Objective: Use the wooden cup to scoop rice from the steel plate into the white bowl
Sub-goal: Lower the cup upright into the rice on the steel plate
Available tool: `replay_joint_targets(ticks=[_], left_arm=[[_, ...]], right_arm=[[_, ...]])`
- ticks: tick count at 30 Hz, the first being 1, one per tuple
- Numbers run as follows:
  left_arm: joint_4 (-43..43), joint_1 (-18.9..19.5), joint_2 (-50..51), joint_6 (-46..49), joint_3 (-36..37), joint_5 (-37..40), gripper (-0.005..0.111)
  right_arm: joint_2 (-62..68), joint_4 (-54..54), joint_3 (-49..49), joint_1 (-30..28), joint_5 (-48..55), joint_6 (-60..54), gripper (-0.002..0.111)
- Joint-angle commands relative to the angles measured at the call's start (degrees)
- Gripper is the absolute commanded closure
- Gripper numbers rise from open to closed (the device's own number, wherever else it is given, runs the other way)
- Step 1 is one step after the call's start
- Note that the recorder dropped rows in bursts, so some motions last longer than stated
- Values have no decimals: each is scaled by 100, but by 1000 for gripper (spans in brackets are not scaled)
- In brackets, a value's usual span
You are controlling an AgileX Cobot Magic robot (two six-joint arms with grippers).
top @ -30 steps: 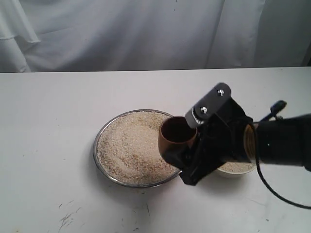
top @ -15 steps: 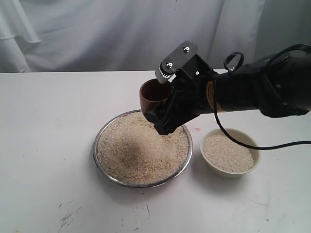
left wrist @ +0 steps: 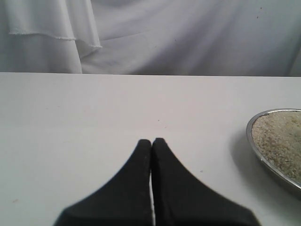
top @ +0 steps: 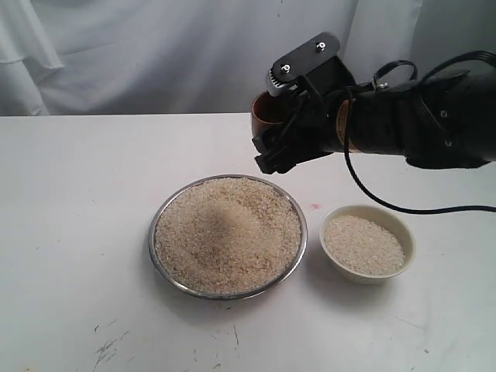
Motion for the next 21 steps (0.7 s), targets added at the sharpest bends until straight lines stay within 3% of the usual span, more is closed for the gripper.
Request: replay_joint_targets(ticks=[1,4,11,16,21], left_arm=[[-4,-9,-29,-18,26,-36,107],[-4,-9,-29,-18,26,-36,107],[-4,-9,-29,-18,26,-36,107],[-4,-9,-29,-18,26,-36,107],[-4,-9,-29,-18,26,-36,107]], right_arm=[[94,3820,-37,-65,-474,-3367,108],[244,5244,-37,-65,-300,-5205,108],[586,5383,-58,-80,431,-6681,108],[680,7159,-275,-31,521,-9164,108],[993,7190,-737,61,1794,-10538,108]])
